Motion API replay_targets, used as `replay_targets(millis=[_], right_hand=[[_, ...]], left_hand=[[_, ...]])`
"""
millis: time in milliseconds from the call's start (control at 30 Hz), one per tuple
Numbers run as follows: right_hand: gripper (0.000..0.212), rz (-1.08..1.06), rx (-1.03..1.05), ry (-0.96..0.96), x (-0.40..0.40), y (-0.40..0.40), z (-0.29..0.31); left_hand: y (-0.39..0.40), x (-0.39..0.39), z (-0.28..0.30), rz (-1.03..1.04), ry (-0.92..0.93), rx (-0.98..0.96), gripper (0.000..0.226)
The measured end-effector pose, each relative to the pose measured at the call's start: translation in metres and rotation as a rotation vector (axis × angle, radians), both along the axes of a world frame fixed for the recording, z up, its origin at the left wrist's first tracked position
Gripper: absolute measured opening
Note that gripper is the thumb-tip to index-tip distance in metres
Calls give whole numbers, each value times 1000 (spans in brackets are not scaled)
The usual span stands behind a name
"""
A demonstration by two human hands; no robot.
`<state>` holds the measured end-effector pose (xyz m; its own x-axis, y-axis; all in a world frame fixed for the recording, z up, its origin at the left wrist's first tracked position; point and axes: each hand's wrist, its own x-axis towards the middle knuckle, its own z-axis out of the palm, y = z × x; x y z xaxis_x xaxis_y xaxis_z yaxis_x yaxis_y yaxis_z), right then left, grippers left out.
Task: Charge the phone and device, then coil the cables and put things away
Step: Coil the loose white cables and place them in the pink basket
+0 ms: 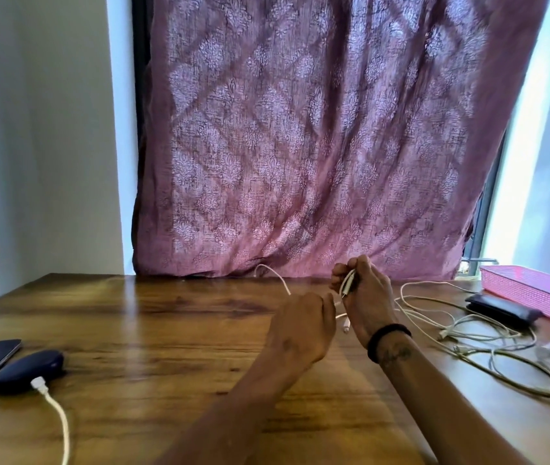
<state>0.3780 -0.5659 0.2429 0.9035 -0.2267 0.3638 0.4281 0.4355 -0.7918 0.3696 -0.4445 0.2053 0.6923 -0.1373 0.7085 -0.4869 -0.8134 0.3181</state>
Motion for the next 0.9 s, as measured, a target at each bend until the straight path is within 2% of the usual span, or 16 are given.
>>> replay_targets(millis=[67, 167, 233, 300, 433, 533, 633, 733, 833, 900], right_hand=[[41, -192, -342, -30, 3, -1, -5], [40, -309, -742, -98, 1, 4, -14], [39, -289, -917, -138, -7, 12, -20], [43, -159, -974, -133, -15, 23, -25], [73, 240, -790, 127, -35, 49, -24], [74, 503, -586, 250, -47, 61, -19], [74, 713, -358, 216, -52, 58, -10], [79, 785, -116, 136, -52, 46, -2], [82, 730, 105, 42, -50, 36, 4], [81, 631, 218, 5, -46, 30, 7]], left_hand=[[8, -2, 5, 18, -103, -25, 55], [21, -1, 14, 42, -199, -25, 65], [27, -3, 22, 57, -207, -13, 68], [36, -1, 29, 71, -225, -57, 66], [57, 3, 40, 148, -328, -208, 58], [63, 11, 40, 130, -240, -273, 62], [69, 23, 34, 98, -172, -394, 66], [66, 28, 24, 36, -81, -424, 68], [49, 24, 13, -32, 45, -276, 60], [37, 18, 7, -93, 51, -173, 50]])
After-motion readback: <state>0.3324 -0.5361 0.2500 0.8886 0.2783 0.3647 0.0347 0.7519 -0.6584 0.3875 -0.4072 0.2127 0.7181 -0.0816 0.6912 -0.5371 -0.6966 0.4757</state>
